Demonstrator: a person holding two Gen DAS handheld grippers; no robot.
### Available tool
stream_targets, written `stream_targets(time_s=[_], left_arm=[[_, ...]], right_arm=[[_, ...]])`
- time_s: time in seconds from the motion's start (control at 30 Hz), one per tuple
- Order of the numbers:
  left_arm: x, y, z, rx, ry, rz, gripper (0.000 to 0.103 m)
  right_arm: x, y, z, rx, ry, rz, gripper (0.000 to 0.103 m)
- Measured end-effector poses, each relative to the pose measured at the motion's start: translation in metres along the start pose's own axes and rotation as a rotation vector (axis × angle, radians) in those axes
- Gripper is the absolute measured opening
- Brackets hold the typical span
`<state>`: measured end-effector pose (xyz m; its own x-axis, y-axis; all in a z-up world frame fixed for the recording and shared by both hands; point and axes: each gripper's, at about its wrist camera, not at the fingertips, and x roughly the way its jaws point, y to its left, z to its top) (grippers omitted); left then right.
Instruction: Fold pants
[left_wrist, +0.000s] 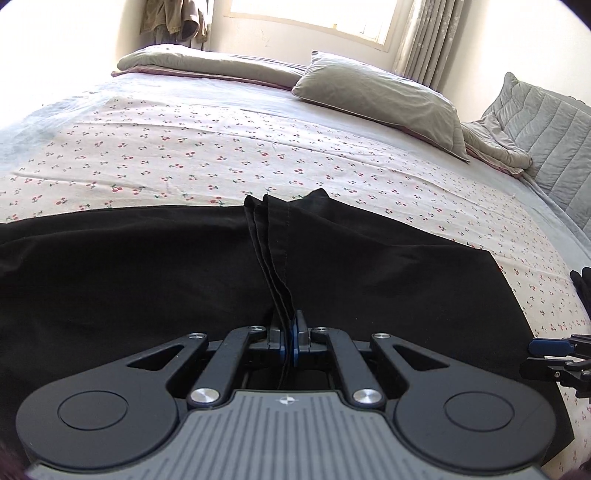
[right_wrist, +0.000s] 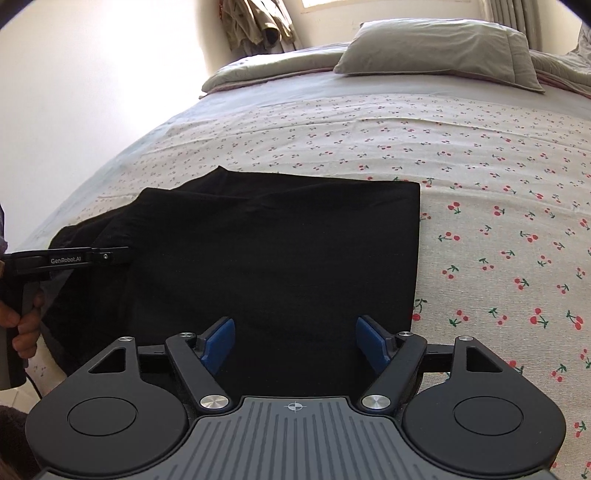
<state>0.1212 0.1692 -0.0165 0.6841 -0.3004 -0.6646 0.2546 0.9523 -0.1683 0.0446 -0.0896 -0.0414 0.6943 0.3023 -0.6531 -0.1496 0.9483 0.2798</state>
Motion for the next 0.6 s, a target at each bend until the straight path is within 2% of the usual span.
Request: stream_targets(time_s=[0.13,0.33,0.6], left_arm=[[-0.009,0.023,0.009,0.024,-0.01,0.082,0.004],[-0.025,0.067,0.019,-0.035,-0.022,0.242,0.004],[-0.035,0.099,0.03,-0.021,-0.026,0.447,0.004]], right_arm=[[0.002,0.002,0.002,0.002,-0.002,0.015,0.074],[0.006,-0.003,0.006,0.024,0.001,0.002,0.077],[0.012,-0.004,0.007,0.034,0.014,0.012,0.078]])
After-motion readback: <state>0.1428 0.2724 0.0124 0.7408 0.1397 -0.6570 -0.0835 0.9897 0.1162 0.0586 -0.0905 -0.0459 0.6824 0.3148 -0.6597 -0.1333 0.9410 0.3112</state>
